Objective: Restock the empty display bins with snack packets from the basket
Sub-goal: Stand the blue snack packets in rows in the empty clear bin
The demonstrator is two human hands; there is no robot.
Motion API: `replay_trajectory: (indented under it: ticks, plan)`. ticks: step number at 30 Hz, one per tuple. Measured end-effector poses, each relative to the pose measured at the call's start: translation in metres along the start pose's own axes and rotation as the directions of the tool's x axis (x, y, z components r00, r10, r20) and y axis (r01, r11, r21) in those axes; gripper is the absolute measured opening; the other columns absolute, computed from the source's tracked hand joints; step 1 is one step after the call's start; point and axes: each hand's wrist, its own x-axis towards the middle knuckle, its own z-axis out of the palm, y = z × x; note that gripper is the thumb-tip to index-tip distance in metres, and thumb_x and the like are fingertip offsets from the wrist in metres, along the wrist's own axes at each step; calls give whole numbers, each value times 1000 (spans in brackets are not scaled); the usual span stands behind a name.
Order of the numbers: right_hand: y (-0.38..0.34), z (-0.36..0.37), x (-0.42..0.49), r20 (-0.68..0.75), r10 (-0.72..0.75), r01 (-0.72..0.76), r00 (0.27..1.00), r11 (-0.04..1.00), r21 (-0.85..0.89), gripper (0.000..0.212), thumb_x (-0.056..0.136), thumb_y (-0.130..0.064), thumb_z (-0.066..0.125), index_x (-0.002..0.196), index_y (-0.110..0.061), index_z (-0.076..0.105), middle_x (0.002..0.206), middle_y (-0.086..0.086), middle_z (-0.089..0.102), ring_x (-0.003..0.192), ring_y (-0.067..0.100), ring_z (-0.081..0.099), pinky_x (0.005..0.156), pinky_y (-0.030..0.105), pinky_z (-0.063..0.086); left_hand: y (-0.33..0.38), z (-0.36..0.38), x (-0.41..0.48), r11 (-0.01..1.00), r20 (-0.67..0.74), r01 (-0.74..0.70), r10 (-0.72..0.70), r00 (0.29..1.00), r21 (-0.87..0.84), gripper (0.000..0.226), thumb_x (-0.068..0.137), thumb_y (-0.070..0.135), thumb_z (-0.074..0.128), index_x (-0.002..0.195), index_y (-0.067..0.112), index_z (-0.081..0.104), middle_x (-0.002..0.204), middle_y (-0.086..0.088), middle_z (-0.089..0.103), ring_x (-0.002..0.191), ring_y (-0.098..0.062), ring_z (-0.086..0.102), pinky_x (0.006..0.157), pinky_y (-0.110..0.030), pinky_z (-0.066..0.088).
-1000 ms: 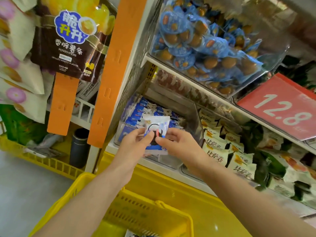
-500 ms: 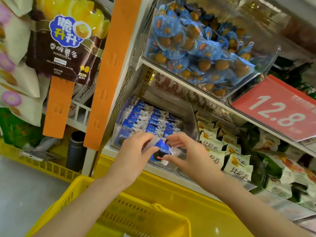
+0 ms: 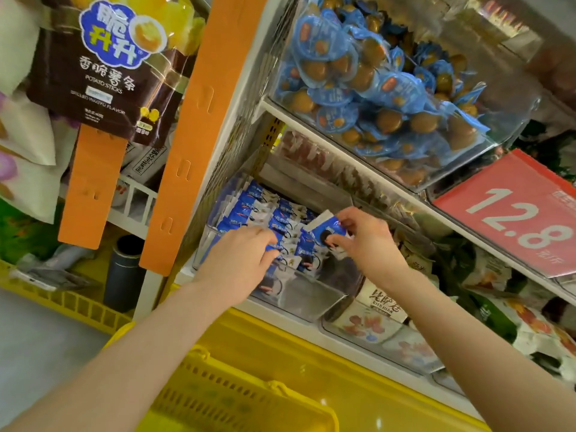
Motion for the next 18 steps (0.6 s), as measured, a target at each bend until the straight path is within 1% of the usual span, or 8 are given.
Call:
replay_trajectory:
  ticks: [2, 3, 5, 7, 8, 11, 15, 18]
  plan:
    - [2, 12, 13, 138, 29, 0, 990, 979, -204, 34, 87, -19, 65, 119, -17, 54, 116, 6, 61, 101, 24, 59, 87, 36, 49, -5, 8, 2, 988, 2, -54, 55, 999, 146, 36, 98, 38, 31, 112, 22, 60, 108, 6, 66, 95, -9, 58, 91, -27, 37]
    - [4, 19, 17, 184, 27, 24, 983, 963, -269, 37, 87, -17, 64, 122, -15, 54, 119, 9, 60, 105, 26, 59, 89, 37, 49, -7, 12, 1, 983, -14, -63, 67, 998, 171, 41, 98, 39, 27, 107, 22, 64, 102, 5, 68, 90, -10, 59, 88, -28, 36]
    - [5, 29, 23, 228, -7, 82, 974, 944, -321, 36, 88, -15, 64, 122, -12, 55, 120, 10, 60, 107, 28, 58, 89, 36, 48, -9, 17, -2, 983, -45, -76, 85, 995, 168, 50, 96, 41, 22, 98, 21, 68, 93, 4, 70, 83, -12, 59, 83, -32, 36]
    - [5, 36, 30, 280, -45, 147, 959, 923, -356, 23, 87, -14, 64, 109, -11, 60, 109, 9, 60, 99, 28, 58, 76, 29, 44, -11, 19, -3, 981, -63, -109, 120, 991, 162, 54, 95, 41, 20, 91, 20, 69, 87, 3, 71, 80, -14, 60, 81, -33, 38]
    - [4, 38, 34, 328, -51, 179, 943, 911, -373, 20, 86, -15, 64, 106, -10, 61, 106, 8, 59, 98, 27, 58, 73, 27, 41, -12, 20, -3, 979, -68, -126, 139, 988, 159, 55, 95, 41, 20, 90, 19, 69, 86, 3, 71, 79, -14, 61, 81, -34, 40]
    - [1, 48, 46, 471, -23, 228, 882, 896, -382, 36, 87, -17, 64, 121, -8, 58, 118, 7, 59, 107, 22, 56, 87, 28, 44, -17, 20, -4, 978, -42, -148, 156, 987, 148, 54, 95, 42, 20, 90, 19, 68, 87, 3, 70, 81, -15, 60, 82, -34, 40]
    - [11, 62, 50, 508, 30, 168, 861, 926, -339, 43, 84, -18, 69, 124, -15, 55, 121, 4, 61, 107, 17, 58, 89, 25, 45, -17, 19, -5, 978, -28, -154, 159, 987, 138, 55, 94, 42, 18, 96, 19, 67, 93, 2, 70, 87, -15, 60, 86, -34, 38]
    - [18, 67, 48, 457, 20, 168, 889, 915, -367, 38, 83, -24, 69, 119, -22, 57, 118, -1, 62, 102, 15, 59, 86, 28, 49, -18, 20, -4, 979, -28, -161, 165, 986, 129, 56, 94, 43, 16, 101, 20, 67, 98, 4, 69, 92, -14, 58, 88, -32, 35]
